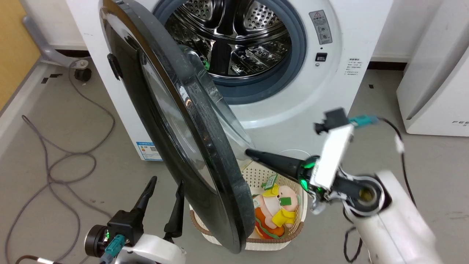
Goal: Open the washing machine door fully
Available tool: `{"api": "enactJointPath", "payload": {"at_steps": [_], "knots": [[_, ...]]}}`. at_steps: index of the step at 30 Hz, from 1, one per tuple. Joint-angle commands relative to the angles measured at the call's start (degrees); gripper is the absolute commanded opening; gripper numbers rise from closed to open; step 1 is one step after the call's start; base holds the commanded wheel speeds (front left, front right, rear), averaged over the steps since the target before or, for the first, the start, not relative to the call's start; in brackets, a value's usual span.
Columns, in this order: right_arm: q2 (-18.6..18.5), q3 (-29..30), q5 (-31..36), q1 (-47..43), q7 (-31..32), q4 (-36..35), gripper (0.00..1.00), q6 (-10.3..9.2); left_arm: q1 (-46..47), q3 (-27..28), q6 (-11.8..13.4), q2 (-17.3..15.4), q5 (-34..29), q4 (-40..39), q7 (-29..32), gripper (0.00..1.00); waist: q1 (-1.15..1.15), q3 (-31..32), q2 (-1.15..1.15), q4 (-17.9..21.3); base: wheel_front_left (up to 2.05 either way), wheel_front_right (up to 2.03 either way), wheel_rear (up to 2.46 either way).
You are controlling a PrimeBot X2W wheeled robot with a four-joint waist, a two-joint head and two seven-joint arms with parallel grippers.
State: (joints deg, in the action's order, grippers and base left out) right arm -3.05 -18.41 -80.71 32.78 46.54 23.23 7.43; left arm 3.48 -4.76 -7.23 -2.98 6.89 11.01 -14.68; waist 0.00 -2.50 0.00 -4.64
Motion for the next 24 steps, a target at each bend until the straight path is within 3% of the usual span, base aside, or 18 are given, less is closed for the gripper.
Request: {"api": "enactJointPath", "payload": {"at_steps": [1,12,20,24], "knots": [[0.2,0.9,0.6,-2.6,-2.8,-1.2,1.00,0.06,-0.6,0.1,-0.2,0.0,0.3,0.2,-0.3,1.00,0.00,0.2,0.00,0.2,0.00,0.00,0.00],[0.2,9.3,8.3,-19.6,-26.0,-10.5,1.00,0.06,-1.4,1.4,0.3,0.0,0.0,1.2,-0.3,1.00,0.00,1.5,0.00,2.4,0.00,0.00,0.00],[0.0,16.6,26.6,-30.2,-41.1,-12.3,1.00,0.06,-2.0,1.8,0.4,0.0,-0.2,2.0,-0.3,1.00,0.00,2.6,0.00,3.0,0.00,0.00,0.00],[0.1,21.9,39.5,-34.0,-48.2,-12.8,1.00,0.06,-2.1,2.4,0.5,0.0,-0.2,2.2,-0.3,1.00,0.00,2.6,0.00,3.5,0.00,0.00,0.00]]}}
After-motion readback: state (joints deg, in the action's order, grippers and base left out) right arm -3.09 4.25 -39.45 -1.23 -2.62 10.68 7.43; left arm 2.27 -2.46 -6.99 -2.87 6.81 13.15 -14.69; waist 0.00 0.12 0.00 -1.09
